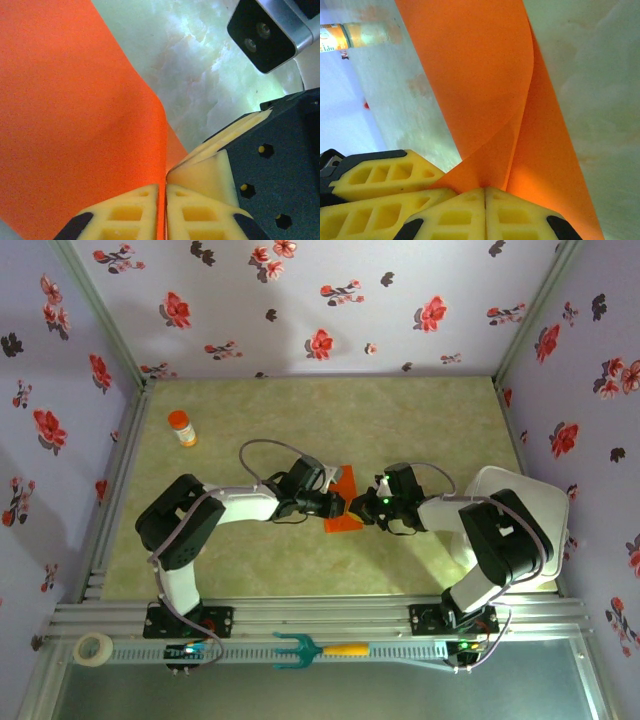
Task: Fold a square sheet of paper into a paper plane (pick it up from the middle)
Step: Fold the triangle a second time at the center of the table.
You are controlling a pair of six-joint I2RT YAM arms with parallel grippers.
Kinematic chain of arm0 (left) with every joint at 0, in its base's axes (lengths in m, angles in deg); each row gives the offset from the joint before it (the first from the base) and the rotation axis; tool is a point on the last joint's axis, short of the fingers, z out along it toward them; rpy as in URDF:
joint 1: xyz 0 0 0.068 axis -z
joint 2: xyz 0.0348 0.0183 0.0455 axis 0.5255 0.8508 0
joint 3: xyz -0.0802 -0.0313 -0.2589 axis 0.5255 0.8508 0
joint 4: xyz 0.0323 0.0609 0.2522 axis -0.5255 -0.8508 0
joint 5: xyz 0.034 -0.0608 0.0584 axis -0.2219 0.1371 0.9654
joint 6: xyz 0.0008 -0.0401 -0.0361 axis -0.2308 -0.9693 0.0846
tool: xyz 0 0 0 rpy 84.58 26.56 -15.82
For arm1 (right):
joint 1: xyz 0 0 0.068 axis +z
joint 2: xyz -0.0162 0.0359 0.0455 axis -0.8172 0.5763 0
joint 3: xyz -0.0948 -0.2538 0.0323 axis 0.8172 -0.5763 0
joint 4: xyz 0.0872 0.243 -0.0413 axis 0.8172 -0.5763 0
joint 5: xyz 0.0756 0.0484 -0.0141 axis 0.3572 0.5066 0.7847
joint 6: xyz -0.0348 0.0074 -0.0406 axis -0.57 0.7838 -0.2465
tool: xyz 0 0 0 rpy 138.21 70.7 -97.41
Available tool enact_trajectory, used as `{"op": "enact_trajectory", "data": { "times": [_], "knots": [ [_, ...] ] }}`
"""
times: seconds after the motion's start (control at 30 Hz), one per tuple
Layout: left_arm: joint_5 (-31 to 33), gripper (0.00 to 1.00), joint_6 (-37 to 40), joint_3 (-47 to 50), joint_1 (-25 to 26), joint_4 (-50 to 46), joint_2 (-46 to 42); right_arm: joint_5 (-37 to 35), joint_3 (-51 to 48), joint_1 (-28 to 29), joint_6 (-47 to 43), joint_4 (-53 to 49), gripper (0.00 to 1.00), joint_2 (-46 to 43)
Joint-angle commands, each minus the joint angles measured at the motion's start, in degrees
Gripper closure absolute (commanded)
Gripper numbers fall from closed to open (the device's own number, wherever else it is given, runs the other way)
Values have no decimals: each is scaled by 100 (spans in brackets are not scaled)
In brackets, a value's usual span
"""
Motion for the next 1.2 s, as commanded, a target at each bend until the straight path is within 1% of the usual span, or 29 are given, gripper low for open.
{"op": "enact_trajectory", "data": {
  "times": [0.0,0.1,0.2,0.33,0.47,0.7,0.83,0.9,1.17],
  "knots": [
    [-83,90,140,-129,-43,-71,-63,82,-50,-5,16,-22,91,47],
    [-88,92,138,-140,-44,-71,-53,85,-48,-13,7,-50,91,54],
    [-78,96,147,-131,-44,-60,-71,43,-31,-14,-38,-154,91,38],
    [151,97,163,-153,-53,-275,-88,-254,61,-11,-340,-785,91,-64],
    [175,97,167,-130,-56,-281,-98,-530,221,-5,-766,-1449,92,-87],
    [170,97,173,-173,-62,-315,-62,-611,262,-5,-854,-1557,92,64],
    [267,97,250,-202,-120,-457,-89,-1109,443,4,-1296,-2421,93,24],
    [298,97,274,-193,-181,-484,-88,-1242,476,4,-1441,-2645,93,-40],
    [245,95,432,-410,-326,-620,102,-1133,558,6,-1558,-2684,93,-16]
  ]
}}
